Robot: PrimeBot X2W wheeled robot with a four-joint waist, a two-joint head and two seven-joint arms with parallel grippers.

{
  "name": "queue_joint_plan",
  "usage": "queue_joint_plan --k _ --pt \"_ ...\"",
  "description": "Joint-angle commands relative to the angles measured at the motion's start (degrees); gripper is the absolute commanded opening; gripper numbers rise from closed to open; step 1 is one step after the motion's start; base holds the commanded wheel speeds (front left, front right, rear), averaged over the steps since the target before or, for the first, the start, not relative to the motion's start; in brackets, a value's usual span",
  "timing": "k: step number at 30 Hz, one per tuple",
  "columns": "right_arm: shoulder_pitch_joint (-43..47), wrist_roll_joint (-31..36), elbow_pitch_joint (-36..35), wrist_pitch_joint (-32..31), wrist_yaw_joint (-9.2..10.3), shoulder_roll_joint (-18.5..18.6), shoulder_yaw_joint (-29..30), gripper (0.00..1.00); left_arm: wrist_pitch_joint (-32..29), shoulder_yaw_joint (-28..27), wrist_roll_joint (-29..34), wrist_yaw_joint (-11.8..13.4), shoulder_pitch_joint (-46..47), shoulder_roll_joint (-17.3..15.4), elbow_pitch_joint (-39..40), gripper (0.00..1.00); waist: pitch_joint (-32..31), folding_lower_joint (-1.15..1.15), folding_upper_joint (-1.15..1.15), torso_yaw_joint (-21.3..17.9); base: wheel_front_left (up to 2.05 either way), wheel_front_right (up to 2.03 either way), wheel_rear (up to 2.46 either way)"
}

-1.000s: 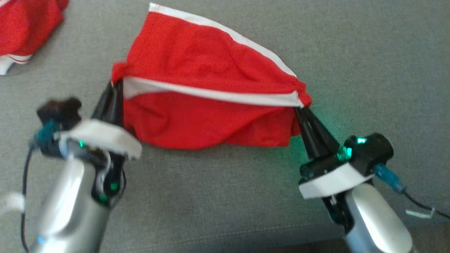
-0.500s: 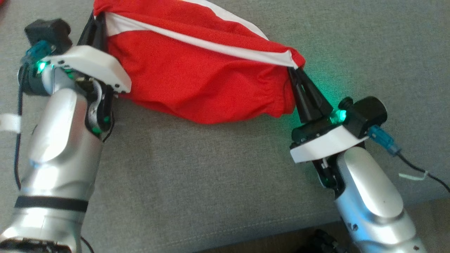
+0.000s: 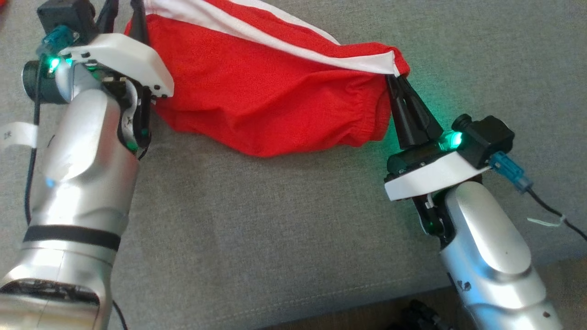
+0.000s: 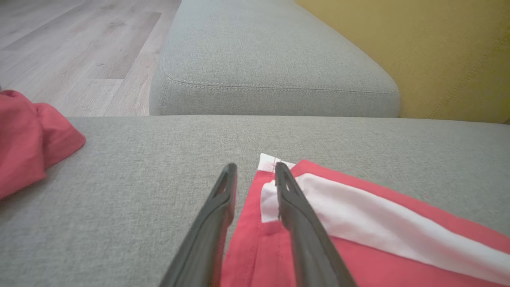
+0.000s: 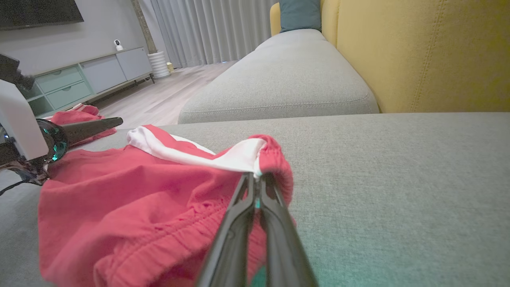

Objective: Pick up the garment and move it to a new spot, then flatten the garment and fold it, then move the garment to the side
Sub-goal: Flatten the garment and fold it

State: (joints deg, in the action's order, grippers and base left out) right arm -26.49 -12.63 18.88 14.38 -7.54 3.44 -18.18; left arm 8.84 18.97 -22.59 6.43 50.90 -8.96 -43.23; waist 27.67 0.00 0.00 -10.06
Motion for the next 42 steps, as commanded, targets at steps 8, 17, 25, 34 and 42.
queue_joint_plan --k 8,17,25,34,42 --pt "1.15 -0.99 -2.99 0.62 0.05 -0.56 1.27 1.0 2.93 -0.35 -0.18 -1.27 2.33 0.06 -1.3 1.0 -1.22 0.0 0.0 1.08 0.0 0.0 0.0" --pt "7.44 0.97 -7.66 0.62 0.05 -0.56 6.33 1.0 3.67 1.33 -1.08 -3.52 -5.5 -0.05 2.54 1.0 -4.55 0.0 0.0 3.71 0.0 0.0 0.0" --pt "13.89 4.12 -12.95 -0.1 0.05 -0.56 11.76 1.0 -2.49 2.92 -1.74 -2.93 -16.01 -3.43 12.13 1.0 -7.79 0.0 0.0 4.42 0.0 0.0 0.0" --pt "14.98 3.36 -16.71 -1.51 0.05 -0.56 10.86 1.0 -8.34 1.49 -2.05 -0.22 -16.59 -7.45 19.35 1.0 -6.12 0.0 0.0 1.98 0.0 0.0 0.0" --pt "14.23 2.94 -16.91 -1.29 0.05 -0.57 9.99 1.0 -13.4 0.74 -1.6 1.67 -12.87 -10.0 18.54 1.0 -3.42 0.0 0.0 -0.26 0.0 0.0 0.0"
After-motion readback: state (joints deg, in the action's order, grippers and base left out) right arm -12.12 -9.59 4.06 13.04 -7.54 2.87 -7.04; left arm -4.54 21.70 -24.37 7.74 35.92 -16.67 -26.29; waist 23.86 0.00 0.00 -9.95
